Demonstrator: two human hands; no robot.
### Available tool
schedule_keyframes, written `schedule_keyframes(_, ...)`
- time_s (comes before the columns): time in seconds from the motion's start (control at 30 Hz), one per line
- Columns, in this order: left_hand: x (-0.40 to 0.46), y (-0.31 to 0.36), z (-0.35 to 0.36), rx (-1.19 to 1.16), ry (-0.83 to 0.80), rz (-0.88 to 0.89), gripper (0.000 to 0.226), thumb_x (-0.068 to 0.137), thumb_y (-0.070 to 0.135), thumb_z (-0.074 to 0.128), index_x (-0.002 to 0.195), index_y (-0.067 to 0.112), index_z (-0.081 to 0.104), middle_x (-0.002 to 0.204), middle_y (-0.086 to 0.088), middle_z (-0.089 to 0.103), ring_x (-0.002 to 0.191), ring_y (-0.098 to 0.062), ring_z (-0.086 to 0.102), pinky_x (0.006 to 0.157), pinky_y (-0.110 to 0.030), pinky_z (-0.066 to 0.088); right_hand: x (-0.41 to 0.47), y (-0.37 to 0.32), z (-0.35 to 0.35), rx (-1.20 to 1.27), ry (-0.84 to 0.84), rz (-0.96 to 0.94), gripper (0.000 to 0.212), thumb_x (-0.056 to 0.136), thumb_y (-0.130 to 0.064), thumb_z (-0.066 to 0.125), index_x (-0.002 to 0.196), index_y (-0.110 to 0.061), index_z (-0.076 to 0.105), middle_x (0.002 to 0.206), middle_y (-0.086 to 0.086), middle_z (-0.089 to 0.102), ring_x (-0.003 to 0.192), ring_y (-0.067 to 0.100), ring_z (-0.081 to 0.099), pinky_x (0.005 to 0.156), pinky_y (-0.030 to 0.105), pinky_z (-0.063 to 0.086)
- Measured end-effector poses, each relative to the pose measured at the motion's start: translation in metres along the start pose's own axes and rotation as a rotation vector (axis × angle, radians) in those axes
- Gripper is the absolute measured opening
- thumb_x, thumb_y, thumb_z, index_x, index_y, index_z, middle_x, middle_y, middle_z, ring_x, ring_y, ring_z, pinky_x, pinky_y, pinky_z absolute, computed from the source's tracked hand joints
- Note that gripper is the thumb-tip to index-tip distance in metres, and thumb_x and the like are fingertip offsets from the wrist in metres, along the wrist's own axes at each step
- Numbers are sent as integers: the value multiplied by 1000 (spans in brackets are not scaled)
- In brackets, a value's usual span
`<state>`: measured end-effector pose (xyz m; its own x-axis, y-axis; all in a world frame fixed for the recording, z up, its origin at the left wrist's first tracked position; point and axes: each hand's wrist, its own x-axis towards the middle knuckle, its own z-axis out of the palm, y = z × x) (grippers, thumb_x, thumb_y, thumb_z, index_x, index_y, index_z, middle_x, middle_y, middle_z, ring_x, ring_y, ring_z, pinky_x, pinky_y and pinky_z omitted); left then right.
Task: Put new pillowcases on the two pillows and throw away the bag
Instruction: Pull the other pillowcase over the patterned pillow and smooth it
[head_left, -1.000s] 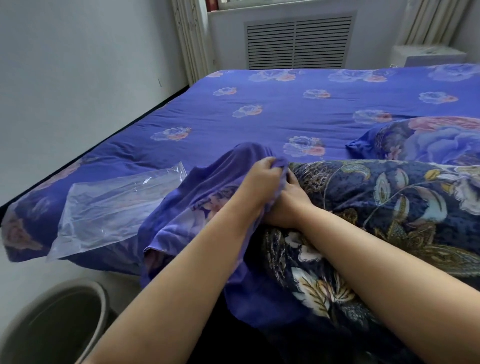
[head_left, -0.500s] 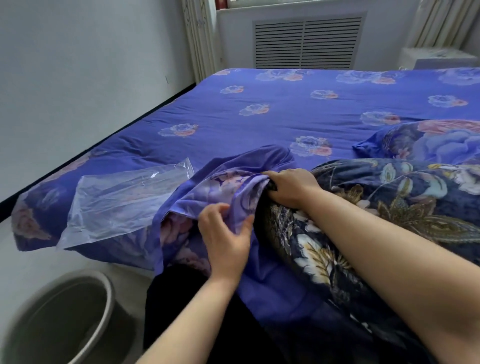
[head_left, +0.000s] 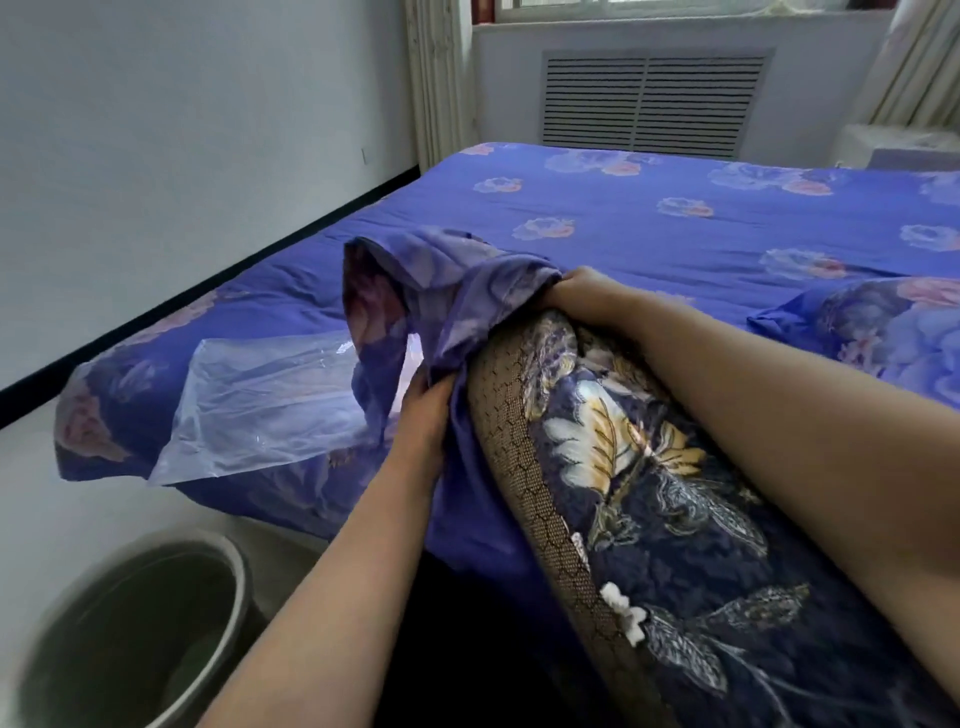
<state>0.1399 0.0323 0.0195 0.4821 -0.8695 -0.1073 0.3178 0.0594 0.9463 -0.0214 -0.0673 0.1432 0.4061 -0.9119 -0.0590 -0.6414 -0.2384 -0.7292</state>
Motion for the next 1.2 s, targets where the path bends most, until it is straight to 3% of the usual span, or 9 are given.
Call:
schedule_keyframes(0.1, 17, -9, -1, 100, 151, -1, 23, 81, -2, 51, 79, 16, 65, 83, -6, 65, 83, -19, 55, 72, -29, 44, 1, 31, 24, 165, 114, 53, 15, 80, -25, 68, 90, -14, 70, 86, 5, 67, 82, 15, 58, 77, 32, 46)
schedule_keyframes(0.3, 31, -7, 12, 20, 301, 104, 36, 86, -3, 39, 115, 5, 59, 102, -8, 64, 90, -19, 59, 76, -22, 49, -2, 47, 26, 320, 313, 6, 23, 62, -30, 64, 75, -13, 72, 75, 0, 64, 77, 9, 55, 77, 32, 48)
schedule_keyframes(0.47, 24, -7, 21, 315, 190, 258, 37, 76, 13, 39, 105, 0, 57, 94, -9, 61, 82, -15, 53, 74, -18, 46, 0, 32, -7, 356, 402, 15, 12, 67, -18, 61, 72, -15, 71, 50, -17, 51, 57, -3, 45, 59, 23, 42)
schedule_keyframes(0.57, -13, -41, 33, 502, 65, 223, 25, 95, 9, 42, 101, -9, 58, 90, -12, 56, 77, -14, 48, 73, -18, 42, 11, 22, -40, 471, 532, 72, 21, 81, -9, 60, 99, -7, 71, 73, -6, 61, 73, 1, 54, 60, 14, 41)
schedule_keyframes(0.67, -50, -59, 48, 454, -229, 106, 31, 91, 38, 53, 97, 9, 63, 92, -1, 65, 87, -7, 56, 70, -17, 45, 10, 34, -61, 565, 588, 150, 27, 80, -7, 62, 107, -3, 68, 93, 6, 61, 86, 13, 56, 54, 11, 43)
schedule_keyframes(0.83, -29, -34, 30, 396, -168, 286, 62, 76, 30, 63, 130, 8, 43, 117, 1, 56, 109, -7, 52, 92, -8, 40, -9, 66, -31, 137, 479, 128, 51, 64, -33, 51, 109, -17, 68, 103, 11, 69, 100, 24, 62, 81, 28, 43)
schedule_keyframes(0.97, -23, -10, 25, 687, 62, 582, 80, 77, 14, 61, 146, 26, 23, 136, -15, 39, 127, -25, 40, 104, -34, 38, -10, 53, 22, -103, 276, 206, 75, 69, -55, 54, 138, -29, 39, 135, 19, 48, 125, 35, 46, 105, 41, 37)
schedule_keyframes(1.1, -8, 22, 30, 1286, 216, 795, 54, 77, 19, 55, 131, 20, 53, 124, -15, 47, 109, -38, 47, 92, -44, 40, -20, 37, 54, -380, 201, 86, 108, 71, -78, 48, 150, -18, 4, 152, 16, 23, 139, 34, 24, 114, 49, 18)
schedule_keyframes(1.2, 4, 37, 36, 1443, 186, 833, 39, 78, 12, 57, 116, 17, 64, 116, -11, 60, 105, -36, 50, 87, -43, 41, -36, 40, 51, -464, 216, 40, 108, 74, -82, 38, 149, -9, 9, 156, 12, 16, 143, 29, 15, 116, 48, 12)
